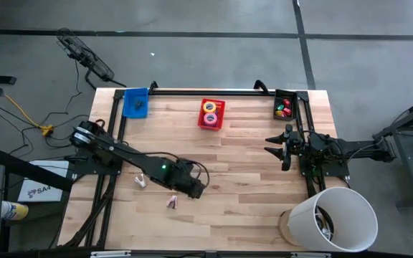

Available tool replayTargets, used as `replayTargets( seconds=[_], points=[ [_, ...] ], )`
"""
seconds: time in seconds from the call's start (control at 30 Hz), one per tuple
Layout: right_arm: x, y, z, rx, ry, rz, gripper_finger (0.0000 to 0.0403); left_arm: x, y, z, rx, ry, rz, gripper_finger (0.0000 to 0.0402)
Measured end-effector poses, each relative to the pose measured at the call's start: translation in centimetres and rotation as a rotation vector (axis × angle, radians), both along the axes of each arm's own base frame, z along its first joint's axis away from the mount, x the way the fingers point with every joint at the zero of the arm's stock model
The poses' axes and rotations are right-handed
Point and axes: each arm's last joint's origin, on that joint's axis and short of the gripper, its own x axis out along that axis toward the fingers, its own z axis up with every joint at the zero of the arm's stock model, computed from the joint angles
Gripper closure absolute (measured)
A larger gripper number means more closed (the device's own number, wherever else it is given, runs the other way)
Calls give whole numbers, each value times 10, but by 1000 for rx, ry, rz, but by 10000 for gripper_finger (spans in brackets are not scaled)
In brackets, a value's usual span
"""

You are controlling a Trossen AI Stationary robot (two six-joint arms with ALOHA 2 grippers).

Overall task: Pick and place Stapler, Stapler remover, tape
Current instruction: Put the blue staple remover into the blue bin

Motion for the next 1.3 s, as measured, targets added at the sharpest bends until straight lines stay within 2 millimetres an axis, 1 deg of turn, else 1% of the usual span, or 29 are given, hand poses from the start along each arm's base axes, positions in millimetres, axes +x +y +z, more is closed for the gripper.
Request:
replayTargets(
  seconds=[0.07, 0.2, 0.27, 0.37, 0.5, 0.67, 0.73, 0.97, 1.3],
  points=[
    [0, 0, 0, 0, 0, 0, 222, 8, -3, 1, 10, 25, -8, 112],
    [0, 0, 0, 0, 1, -1, 222, 23, -10, -9, 43, 107, -8, 112],
    [0, 0, 0, 0, 1, 0, 222, 31, -13, -11, 44, 112, -8, 112],
    [0, 0, 0, 0, 1, 0, 222, 41, -17, -19, 49, 135, -9, 112],
    [0, 0, 0, -1, 6, 0, 222, 48, -21, -36, 44, 187, -22, 112],
    [1, 0, -1, -1, 13, 0, 222, 51, -23, -50, 27, 233, -5, 112],
    [1, 0, -1, -1, 13, 0, 221, 48, -22, -51, 35, 260, 9, 112],
    [1, 0, -1, -1, 13, 0, 222, 47, -21, -50, 46, 267, 19, 112],
    [1, 0, -2, -1, 21, 0, 221, 53, -27, -72, 37, 292, 21, 112]
  ],
)
